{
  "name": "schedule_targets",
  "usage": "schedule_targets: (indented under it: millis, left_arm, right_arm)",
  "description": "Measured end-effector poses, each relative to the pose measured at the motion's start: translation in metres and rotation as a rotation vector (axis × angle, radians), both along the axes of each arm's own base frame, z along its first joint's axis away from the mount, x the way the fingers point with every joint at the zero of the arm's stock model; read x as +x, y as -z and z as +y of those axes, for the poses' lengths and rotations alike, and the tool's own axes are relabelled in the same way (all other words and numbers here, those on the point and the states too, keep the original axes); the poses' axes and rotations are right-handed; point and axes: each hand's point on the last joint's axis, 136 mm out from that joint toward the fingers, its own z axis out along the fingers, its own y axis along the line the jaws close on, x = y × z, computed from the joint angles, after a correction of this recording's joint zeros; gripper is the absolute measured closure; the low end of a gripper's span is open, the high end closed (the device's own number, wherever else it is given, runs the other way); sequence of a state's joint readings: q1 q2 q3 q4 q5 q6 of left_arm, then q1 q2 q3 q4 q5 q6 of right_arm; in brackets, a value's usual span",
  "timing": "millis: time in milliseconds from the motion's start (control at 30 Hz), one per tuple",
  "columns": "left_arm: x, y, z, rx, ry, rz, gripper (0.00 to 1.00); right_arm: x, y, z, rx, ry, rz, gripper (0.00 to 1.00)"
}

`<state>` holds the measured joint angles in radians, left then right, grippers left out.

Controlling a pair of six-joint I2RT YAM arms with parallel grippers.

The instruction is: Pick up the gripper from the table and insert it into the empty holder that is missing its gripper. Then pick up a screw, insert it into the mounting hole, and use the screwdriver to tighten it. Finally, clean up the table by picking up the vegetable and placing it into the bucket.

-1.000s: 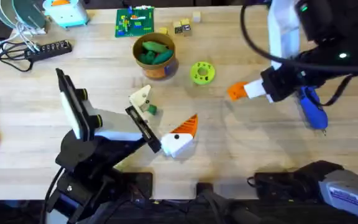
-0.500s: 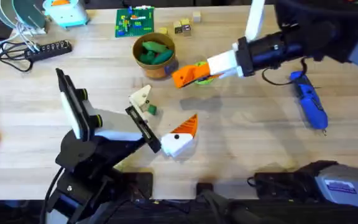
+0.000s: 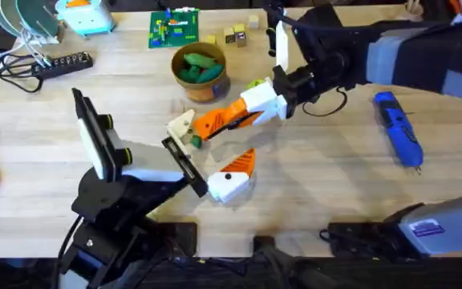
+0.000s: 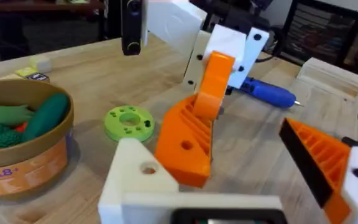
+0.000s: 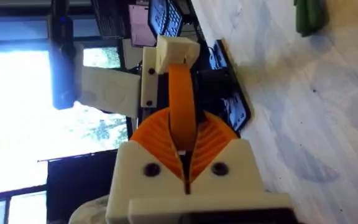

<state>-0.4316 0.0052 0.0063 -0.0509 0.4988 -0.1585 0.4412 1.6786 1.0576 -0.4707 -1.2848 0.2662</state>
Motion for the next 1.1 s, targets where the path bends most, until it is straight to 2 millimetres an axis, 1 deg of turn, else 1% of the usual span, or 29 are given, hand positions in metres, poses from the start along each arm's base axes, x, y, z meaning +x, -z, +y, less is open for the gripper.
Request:
schedule_targets:
  millis: [267,500,667,900,1100]
  left_arm:
    - [0.002,0.000,0.001,0.001,-0.013,0.000,0.008]
    - [0.006,0.000,0.005,0.002,-0.043,0.001,0.008]
    - [0.007,0.001,0.006,-0.001,-0.051,0.006,0.007]
    - [0.009,0.001,0.008,-0.002,-0.065,0.008,0.007]
    - [0.002,0.000,0.002,-0.007,-0.011,0.012,0.007]
  right_arm:
    - [0.006,-0.002,0.006,0.031,-0.001,0.028,0.992]
    - [0.013,0.001,0.014,0.015,0.015,0.055,0.992]
    - [0.014,0.005,0.016,-0.001,0.023,0.103,0.992]
    - [0.013,0.007,0.024,-0.019,0.024,0.131,0.993]
    - [0.004,0.009,0.042,-0.038,0.003,0.109,0.994]
